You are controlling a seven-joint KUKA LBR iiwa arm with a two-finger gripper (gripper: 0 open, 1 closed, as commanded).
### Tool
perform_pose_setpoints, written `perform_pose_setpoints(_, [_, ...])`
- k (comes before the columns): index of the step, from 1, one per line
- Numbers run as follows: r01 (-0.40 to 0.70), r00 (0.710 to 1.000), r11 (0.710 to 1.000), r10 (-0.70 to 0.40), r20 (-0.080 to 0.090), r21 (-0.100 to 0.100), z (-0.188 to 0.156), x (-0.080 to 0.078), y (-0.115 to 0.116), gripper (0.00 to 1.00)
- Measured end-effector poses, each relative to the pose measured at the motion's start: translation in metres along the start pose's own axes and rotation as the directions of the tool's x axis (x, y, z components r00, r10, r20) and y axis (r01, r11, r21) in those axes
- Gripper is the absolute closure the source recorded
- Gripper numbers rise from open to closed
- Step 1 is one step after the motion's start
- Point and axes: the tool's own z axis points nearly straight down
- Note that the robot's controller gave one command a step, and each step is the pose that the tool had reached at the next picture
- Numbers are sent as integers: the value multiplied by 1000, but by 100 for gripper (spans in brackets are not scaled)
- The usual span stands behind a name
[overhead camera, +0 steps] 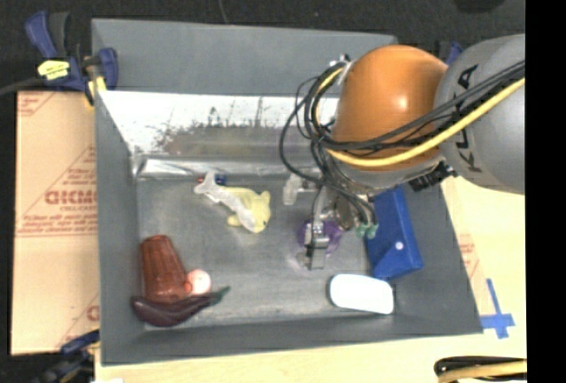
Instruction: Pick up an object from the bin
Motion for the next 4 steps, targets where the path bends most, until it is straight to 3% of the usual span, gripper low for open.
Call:
perform_pose_setpoints(1, [-2, 1000, 1000, 2, 9, -1, -5, -2, 0, 0])
perform_pose_setpoints(2, [62, 998, 998, -62, 10, 1, -8, -10, 22, 0])
perform_pose_setpoints(3, [-35, 999, 999, 35, 11, -2, -26, -36, 15, 0])
perform_pose_setpoints(4, [14, 1000, 1000, -14, 12, 0, -28, -55, 25, 0])
